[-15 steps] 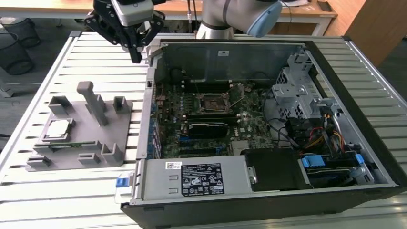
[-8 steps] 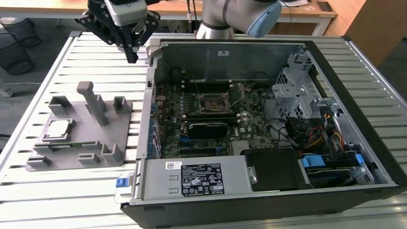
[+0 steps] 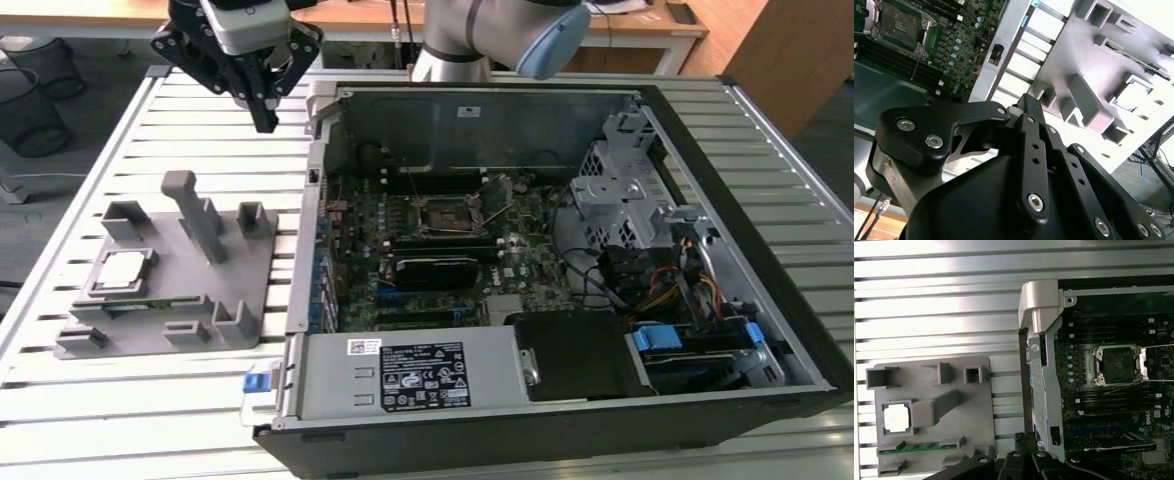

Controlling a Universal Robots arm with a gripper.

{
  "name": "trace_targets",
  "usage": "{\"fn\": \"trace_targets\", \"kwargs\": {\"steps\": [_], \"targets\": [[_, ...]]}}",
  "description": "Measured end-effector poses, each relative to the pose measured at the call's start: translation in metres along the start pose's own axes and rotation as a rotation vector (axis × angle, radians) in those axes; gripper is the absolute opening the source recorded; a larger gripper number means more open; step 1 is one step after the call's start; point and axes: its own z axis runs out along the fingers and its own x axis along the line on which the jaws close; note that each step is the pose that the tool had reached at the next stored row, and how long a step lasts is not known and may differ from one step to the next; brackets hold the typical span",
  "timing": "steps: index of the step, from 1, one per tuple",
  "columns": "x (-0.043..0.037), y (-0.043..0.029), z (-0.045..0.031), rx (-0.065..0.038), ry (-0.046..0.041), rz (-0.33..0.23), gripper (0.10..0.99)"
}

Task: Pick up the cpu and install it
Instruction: 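Reach for the cpu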

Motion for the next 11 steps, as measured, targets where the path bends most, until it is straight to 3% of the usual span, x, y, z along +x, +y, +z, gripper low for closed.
{"fn": "trace_targets", "kwargs": {"steps": [11], "targets": [[0.0149, -0.0011, -0.0002, 0.0, 0.0, 0.0, 0.106]]}}
